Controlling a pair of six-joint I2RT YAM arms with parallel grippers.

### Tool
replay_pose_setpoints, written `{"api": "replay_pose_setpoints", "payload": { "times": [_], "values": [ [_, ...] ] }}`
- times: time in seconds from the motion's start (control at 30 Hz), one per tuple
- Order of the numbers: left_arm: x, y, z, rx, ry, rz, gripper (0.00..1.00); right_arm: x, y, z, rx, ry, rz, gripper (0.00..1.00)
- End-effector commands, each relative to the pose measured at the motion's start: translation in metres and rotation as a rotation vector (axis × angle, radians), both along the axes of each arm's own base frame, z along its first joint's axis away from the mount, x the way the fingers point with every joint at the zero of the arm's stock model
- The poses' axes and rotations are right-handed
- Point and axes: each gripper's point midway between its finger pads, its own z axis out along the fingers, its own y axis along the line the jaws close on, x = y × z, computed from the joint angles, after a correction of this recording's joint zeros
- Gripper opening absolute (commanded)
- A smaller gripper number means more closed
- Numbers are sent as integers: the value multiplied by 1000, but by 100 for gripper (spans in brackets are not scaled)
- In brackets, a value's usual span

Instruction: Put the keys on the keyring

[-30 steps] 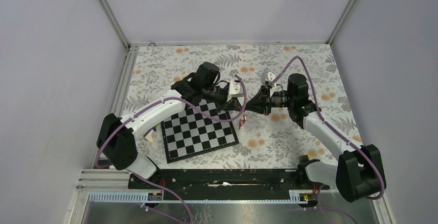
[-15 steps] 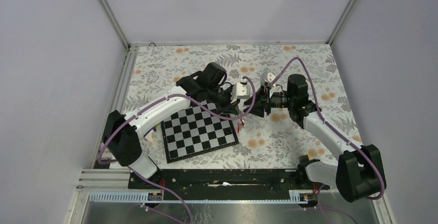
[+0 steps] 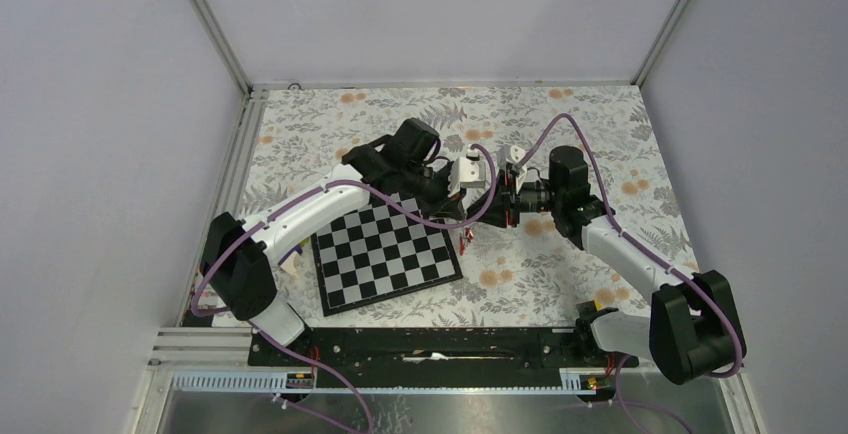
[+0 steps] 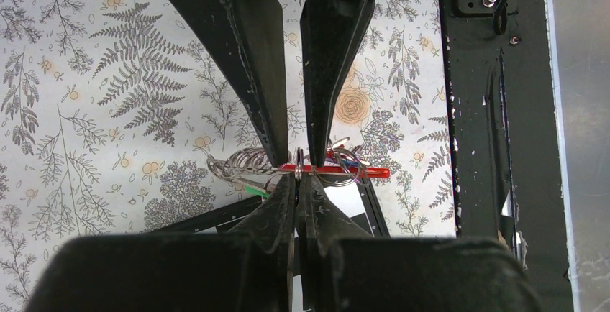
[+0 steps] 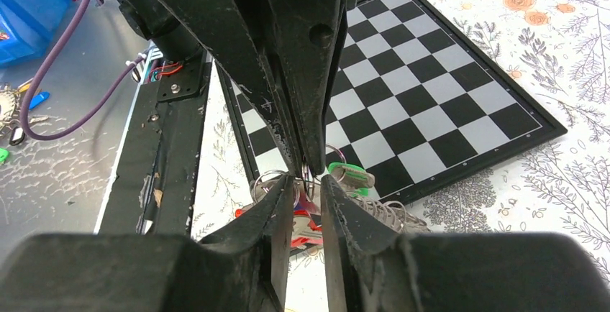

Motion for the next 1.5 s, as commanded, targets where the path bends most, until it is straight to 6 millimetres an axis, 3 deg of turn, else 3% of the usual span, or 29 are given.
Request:
{"api": "replay_pose_setpoints", "payload": {
  "times": [0.0, 0.23, 0.4, 0.5, 0.6, 1.0, 1.27, 1.47],
  "values": [
    [6, -12, 26, -67, -46, -11, 0, -4, 6, 4, 24, -26, 40, 26],
    [5, -11, 24, -79, -53, -6, 0, -5, 8, 7, 36, -13, 48, 17],
    [6, -12, 23, -77, -53, -6, 0, -4, 8, 9, 40, -11, 45, 0],
    [8, -11, 24, -77, -64, -1, 2, -3, 8, 14, 44, -22, 38, 0],
    [12, -7, 26, -81, -75, 7, 9, -3, 8, 21, 48, -38, 34, 0],
    [24, 5, 58, -220, -222, 21, 52, -2, 6, 24, 46, -62, 22, 0],
    [40, 16, 60, -248, -174, 98, 58, -3, 4, 26, 52, -55, 33, 0],
    [29, 22, 52, -264, -210, 24, 59, -4, 5, 33, 78, -30, 38, 0]
  ]
}}
